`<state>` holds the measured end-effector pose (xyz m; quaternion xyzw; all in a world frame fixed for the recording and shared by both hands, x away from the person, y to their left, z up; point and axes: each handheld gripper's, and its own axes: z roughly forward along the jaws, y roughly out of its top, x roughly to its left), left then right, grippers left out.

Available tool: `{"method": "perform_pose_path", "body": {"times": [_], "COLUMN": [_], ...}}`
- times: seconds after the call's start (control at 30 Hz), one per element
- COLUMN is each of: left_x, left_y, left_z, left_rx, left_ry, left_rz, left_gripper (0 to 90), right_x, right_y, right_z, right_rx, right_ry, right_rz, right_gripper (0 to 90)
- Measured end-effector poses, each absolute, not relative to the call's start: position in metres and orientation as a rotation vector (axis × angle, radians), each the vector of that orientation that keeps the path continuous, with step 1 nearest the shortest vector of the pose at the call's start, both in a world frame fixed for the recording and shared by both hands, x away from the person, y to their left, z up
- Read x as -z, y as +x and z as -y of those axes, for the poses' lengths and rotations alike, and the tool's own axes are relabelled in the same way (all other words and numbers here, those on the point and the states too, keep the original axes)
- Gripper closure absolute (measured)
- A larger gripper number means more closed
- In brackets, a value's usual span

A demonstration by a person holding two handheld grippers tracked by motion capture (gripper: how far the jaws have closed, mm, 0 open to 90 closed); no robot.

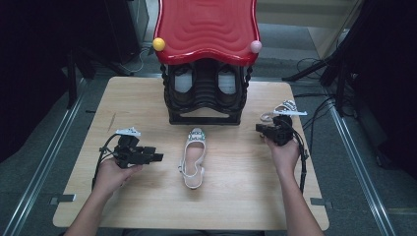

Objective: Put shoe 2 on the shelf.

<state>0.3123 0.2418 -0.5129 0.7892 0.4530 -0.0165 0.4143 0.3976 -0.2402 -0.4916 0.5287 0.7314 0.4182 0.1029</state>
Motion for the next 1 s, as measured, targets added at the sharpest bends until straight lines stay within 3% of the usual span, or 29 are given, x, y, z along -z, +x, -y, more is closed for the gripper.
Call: {"method": "perform_pose_path", "body": {"times": [1.0], "left_x": [0.514], "left_y": [0.331], "left_z": [-0.23], "left_rx": [0.035], "left_ry": [2.008], "left_rz": [-1.101], "left_gripper": [44.5], "right_x": [0.492], "right_y": [0.361], "right_z": [0.285], "right_rx": [-1.231], "right_ry": [1.636], "right_rz": [-2.087], "right_gripper": [90.0]}}
